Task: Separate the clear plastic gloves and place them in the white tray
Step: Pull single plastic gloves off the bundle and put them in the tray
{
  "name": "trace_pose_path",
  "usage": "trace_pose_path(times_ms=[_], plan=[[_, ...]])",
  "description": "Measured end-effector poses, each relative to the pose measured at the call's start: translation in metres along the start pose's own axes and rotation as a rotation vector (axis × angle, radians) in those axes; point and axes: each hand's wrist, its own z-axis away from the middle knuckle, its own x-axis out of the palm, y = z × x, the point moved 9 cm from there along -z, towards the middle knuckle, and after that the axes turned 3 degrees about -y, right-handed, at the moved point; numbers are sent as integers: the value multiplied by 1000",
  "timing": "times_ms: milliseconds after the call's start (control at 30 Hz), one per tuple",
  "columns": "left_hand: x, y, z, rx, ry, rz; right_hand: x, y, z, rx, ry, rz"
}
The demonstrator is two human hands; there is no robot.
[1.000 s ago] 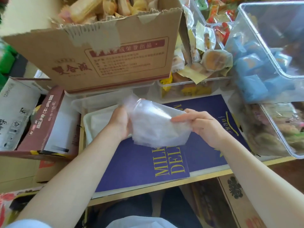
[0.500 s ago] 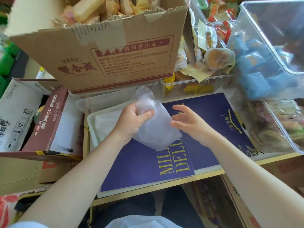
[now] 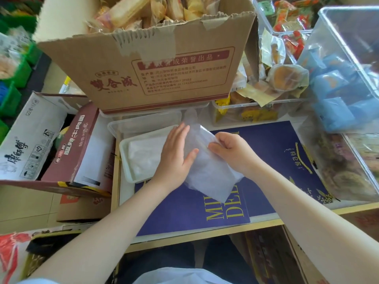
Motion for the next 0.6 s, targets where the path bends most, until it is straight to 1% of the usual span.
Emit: trace_pose_path(times_ms=[100, 233, 300, 367, 433, 467, 533, 600], plan=[[12, -17, 2, -172, -110, 259, 11, -8, 0, -57, -90, 8], [14, -31, 7, -262, -97, 549, 25, -16, -1, -115, -184, 12], [10, -40, 10, -311, -50, 676, 33, -19, -5, -125, -213, 32], [-5, -59, 13, -373, 60, 663, 39, -18, -9, -106, -228, 37], [-22, -85, 18, -469, 173, 646, 44, -13, -14, -49, -259, -39], [-30, -98, 21, -523, 226, 643, 47, -12, -17, -21, -269, -110], [-45, -125, 27, -608, 298, 609, 50, -7, -27, 44, -236, -300], [-53, -145, 30, -673, 321, 572, 58, -1, -40, 130, -169, -467]])
